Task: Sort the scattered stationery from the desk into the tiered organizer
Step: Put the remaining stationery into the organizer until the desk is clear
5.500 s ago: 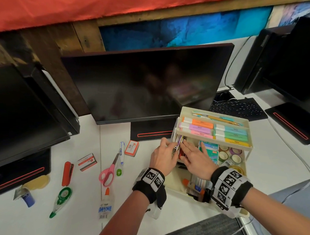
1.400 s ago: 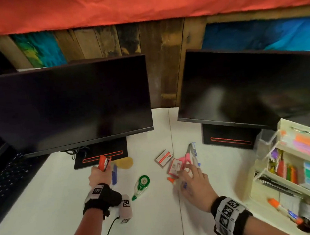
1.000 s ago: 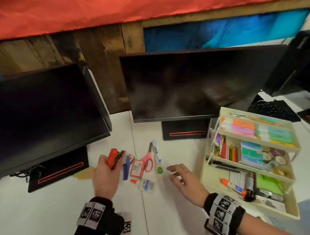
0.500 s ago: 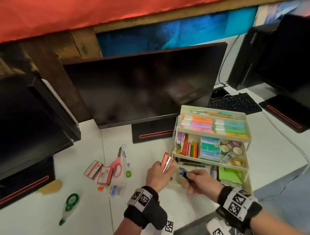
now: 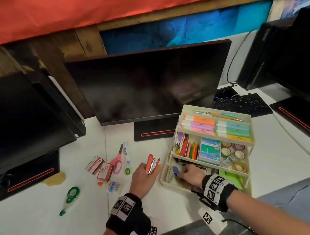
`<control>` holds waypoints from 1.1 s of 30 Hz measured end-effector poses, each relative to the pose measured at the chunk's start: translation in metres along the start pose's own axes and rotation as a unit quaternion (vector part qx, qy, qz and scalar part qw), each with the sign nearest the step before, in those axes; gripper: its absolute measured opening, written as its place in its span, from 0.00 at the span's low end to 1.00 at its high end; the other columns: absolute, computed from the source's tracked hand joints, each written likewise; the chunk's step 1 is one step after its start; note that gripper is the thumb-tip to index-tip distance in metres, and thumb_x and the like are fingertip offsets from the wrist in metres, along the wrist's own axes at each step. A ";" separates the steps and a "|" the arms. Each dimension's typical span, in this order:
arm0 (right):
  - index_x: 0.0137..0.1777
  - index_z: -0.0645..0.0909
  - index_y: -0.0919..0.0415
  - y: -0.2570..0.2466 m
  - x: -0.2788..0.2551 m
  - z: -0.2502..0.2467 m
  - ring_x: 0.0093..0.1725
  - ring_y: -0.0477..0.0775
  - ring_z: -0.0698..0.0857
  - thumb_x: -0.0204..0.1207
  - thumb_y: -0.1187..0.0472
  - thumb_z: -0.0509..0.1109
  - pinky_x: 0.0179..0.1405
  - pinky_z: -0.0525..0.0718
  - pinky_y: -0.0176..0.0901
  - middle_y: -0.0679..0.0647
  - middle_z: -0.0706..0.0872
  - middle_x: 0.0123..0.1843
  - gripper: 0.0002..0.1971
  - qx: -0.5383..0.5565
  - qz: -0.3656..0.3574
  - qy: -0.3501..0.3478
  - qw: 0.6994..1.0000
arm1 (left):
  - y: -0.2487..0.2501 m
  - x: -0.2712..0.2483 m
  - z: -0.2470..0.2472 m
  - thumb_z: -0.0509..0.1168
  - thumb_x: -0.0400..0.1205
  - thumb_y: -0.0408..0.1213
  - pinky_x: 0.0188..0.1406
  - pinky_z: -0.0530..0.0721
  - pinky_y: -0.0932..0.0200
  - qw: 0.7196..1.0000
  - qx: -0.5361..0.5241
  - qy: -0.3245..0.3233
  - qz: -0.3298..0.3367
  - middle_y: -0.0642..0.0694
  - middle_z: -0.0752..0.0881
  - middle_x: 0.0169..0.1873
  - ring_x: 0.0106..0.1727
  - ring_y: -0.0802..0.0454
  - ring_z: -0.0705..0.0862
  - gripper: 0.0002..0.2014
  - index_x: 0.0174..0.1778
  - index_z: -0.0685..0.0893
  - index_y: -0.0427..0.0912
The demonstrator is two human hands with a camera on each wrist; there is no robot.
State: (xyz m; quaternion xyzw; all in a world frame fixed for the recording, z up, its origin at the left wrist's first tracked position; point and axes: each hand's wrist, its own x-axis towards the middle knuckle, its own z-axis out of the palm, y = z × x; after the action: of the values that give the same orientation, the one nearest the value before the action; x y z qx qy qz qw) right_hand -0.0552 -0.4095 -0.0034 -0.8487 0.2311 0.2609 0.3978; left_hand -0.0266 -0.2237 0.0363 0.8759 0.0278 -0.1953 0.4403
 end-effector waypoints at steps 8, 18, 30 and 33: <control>0.56 0.81 0.61 0.001 0.016 0.004 0.54 0.56 0.83 0.74 0.57 0.70 0.52 0.80 0.43 0.56 0.85 0.54 0.12 -0.041 0.017 0.036 0.998 | 0.007 -0.006 0.010 0.65 0.79 0.53 0.32 0.69 0.62 0.999 -0.010 -0.042 0.009 0.53 0.76 0.33 0.34 0.57 0.75 0.15 0.38 0.70 0.47; 0.63 0.81 0.62 0.036 0.013 -0.005 0.59 0.57 0.84 0.77 0.64 0.60 0.55 0.78 0.39 0.59 0.85 0.60 0.16 -0.004 0.010 0.047 0.999 | 0.007 -0.014 0.022 0.61 0.83 0.48 0.31 0.69 0.68 0.988 0.066 -0.117 0.081 0.53 0.75 0.33 0.32 0.58 0.73 0.13 0.38 0.67 0.49; 0.54 0.81 0.61 0.030 -0.016 -0.013 0.30 0.46 0.82 0.80 0.55 0.66 0.23 0.74 0.34 0.54 0.87 0.39 0.11 0.411 -0.051 -0.066 0.908 | 0.040 0.002 0.057 0.55 0.85 0.50 0.49 0.77 0.53 0.941 0.273 -0.133 0.147 0.40 0.86 0.51 0.54 0.40 0.83 0.18 0.51 0.83 0.39; 0.53 0.82 0.68 0.035 -0.012 -0.017 0.29 0.49 0.81 0.79 0.59 0.68 0.24 0.75 0.34 0.58 0.86 0.36 0.12 0.461 -0.019 -0.083 0.883 | 0.039 0.007 0.063 0.56 0.85 0.49 0.52 0.80 0.51 0.940 0.258 -0.148 0.167 0.41 0.87 0.50 0.53 0.42 0.84 0.19 0.53 0.85 0.39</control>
State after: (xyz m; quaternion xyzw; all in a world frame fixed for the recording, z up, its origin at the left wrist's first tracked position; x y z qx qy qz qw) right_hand -0.0807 -0.4408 -0.0065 -0.5488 0.2754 0.1873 0.7667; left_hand -0.0318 -0.2974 0.0302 0.9126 -0.2361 -0.2469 0.2246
